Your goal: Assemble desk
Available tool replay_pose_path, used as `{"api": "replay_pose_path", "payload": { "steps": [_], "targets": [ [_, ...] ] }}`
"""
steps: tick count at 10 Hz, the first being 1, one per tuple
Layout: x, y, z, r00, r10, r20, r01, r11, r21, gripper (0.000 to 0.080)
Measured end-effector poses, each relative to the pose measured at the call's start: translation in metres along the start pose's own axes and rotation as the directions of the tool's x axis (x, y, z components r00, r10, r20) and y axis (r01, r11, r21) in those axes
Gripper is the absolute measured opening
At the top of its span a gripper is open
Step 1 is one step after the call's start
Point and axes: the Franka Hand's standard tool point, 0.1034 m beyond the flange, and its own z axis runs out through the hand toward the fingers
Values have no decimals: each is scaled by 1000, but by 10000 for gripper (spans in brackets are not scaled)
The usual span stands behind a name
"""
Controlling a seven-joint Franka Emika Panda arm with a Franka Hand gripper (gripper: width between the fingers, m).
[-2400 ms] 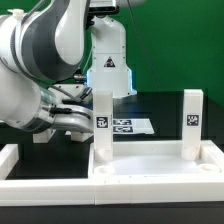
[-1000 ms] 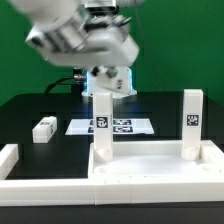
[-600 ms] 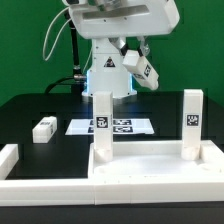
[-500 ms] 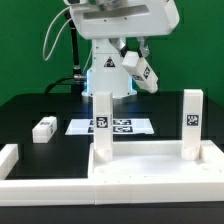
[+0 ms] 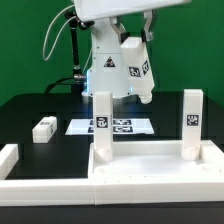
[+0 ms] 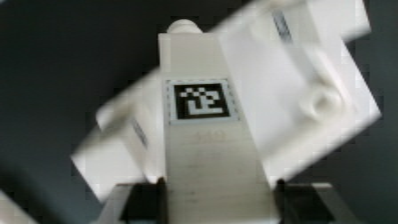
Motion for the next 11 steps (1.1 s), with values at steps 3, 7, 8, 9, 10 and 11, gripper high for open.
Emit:
{"api": "replay_pose_path", "payload": {
  "steps": [3, 7, 8, 9, 10, 11],
  "targets": [
    [1, -10, 5, 983, 23, -183, -17, 999, 29, 288],
    [23, -40, 12, 958, -159, -240, 164, 986, 4, 288],
    [27, -59, 13, 931, -233, -282, 245, 969, 8, 288],
    [17, -77, 15, 927, -245, -283, 261, 965, 18, 288],
    [5, -84, 18, 950, -150, -274, 170, 984, 51, 288],
    [6, -84, 19, 943, -192, -273, 210, 977, 41, 288]
  ]
}}
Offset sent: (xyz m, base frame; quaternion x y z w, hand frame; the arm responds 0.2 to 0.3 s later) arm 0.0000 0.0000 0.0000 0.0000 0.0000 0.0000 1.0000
